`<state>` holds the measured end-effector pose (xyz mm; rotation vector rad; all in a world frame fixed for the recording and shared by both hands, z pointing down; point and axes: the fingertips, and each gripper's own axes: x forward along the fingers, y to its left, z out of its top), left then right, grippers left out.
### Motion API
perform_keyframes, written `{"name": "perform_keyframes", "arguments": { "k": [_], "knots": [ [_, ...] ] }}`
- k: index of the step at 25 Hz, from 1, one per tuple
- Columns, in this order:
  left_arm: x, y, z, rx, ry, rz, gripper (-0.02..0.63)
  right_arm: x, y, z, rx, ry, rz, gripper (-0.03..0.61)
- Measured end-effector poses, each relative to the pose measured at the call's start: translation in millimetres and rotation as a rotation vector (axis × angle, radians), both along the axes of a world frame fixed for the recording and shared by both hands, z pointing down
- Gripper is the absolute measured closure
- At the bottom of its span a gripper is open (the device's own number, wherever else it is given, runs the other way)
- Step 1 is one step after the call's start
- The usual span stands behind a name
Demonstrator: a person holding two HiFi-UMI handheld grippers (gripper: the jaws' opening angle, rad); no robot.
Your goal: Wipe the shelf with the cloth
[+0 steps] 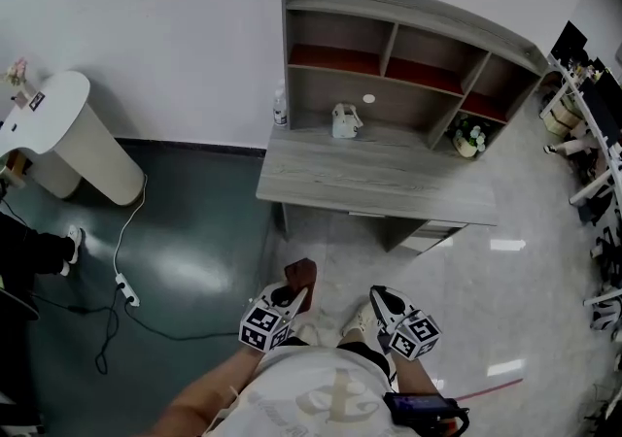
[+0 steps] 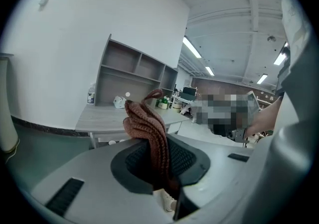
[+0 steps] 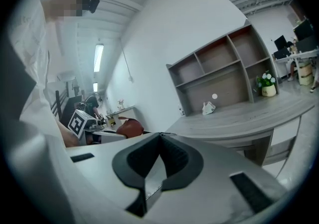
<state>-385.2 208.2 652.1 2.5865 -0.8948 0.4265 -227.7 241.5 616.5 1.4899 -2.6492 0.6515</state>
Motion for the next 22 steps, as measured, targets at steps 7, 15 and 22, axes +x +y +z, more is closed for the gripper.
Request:
{"name": "perform_keyframes", "arguments": {
  "k": [7,15,22],
  "knots": [
    [-28.0,-8.0,5.2,-0.011,0.007,-0.057,0.546,-14.1,-12.4,0.2,-0.010,0.015,-0.023,0.574],
    [-51.3,-13.6,4.9,-0.017,0.015,-0.119,0.546,-33.5,-27.1,-0.2,-0.024,0.024,-0.070,0.574],
    [-57.0,-22.3,9.8,-0.028,0.015,-0.159,0.546,-31.5,-41.3,3.1,-0.032,0.033,-0.095,0.574]
  ]
}}
